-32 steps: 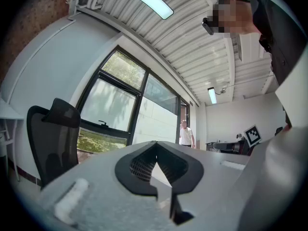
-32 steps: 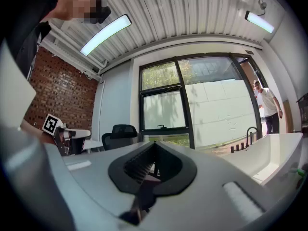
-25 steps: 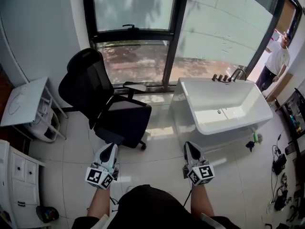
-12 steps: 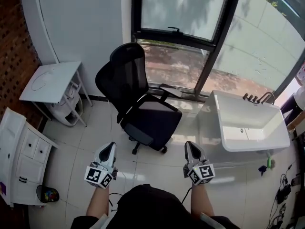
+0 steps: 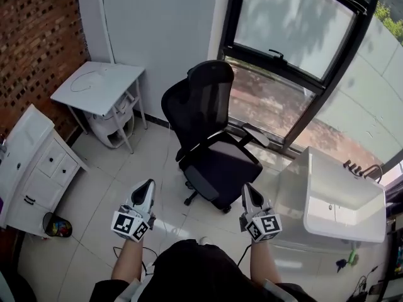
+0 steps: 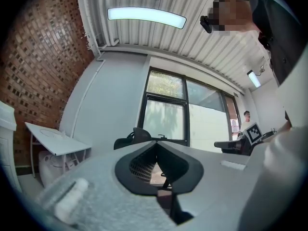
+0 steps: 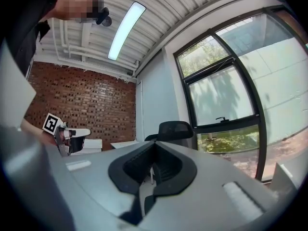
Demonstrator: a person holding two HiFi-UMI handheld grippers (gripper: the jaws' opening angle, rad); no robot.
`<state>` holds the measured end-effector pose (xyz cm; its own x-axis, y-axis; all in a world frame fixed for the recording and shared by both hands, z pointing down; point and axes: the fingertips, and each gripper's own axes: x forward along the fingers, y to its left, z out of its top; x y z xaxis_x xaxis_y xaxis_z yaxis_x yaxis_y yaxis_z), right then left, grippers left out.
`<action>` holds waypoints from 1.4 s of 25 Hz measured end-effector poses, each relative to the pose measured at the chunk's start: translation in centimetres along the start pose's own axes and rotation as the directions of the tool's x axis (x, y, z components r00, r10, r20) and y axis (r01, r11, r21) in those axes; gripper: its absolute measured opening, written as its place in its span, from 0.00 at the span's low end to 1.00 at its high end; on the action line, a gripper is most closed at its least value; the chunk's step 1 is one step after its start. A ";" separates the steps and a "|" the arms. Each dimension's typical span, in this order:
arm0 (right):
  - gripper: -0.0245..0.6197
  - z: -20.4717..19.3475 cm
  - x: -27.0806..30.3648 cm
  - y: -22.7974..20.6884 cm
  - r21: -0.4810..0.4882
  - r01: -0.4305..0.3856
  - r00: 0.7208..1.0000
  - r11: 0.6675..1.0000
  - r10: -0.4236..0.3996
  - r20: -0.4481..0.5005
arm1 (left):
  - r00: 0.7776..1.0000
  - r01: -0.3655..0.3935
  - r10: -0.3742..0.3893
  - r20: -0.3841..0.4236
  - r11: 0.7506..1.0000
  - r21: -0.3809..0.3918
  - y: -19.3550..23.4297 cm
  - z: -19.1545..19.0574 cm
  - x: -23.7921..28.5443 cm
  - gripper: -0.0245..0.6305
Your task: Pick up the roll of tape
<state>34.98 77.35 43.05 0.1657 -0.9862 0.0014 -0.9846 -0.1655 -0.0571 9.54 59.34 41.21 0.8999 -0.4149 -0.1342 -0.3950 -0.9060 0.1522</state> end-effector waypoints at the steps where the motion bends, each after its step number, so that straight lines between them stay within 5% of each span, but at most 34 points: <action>1: 0.05 0.2 1.1 -0.1 -0.003 -0.027 1.000 1.000 0.027 0.004 | 1.000 -0.028 0.028 0.004 1.000 0.001 0.4 0.0 -0.1 0.04; 7: 0.05 1.0 6.3 -0.7 -0.014 -0.168 0.986 0.986 0.168 0.021 | 0.984 -0.174 0.174 0.039 0.984 0.019 1.4 0.5 -1.0 0.04; 15: 0.05 1.2 11.3 0.9 0.015 -0.340 0.940 0.940 0.340 0.024 | 0.932 -0.362 0.359 0.052 0.931 0.044 2.3 0.9 -4.2 0.04; 26: 0.05 -1.6 13.4 5.9 0.075 -0.547 0.835 0.834 0.550 -0.030 | 0.859 -0.512 0.510 0.041 0.858 0.045 0.3 0.3 -8.0 0.04; 35: 0.05 -4.4 15.4 10.3 0.121 -0.613 0.777 0.781 0.624 -0.086 | 0.810 -0.587 0.587 -0.015 0.810 0.014 1.3 -1.9 -11.6 0.04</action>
<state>27.17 60.41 46.84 -0.4903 -0.8700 0.0514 -0.8633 0.4767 -0.1659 -1.02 63.10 44.83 0.4993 -0.8664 -0.0051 -0.8504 -0.4912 0.1886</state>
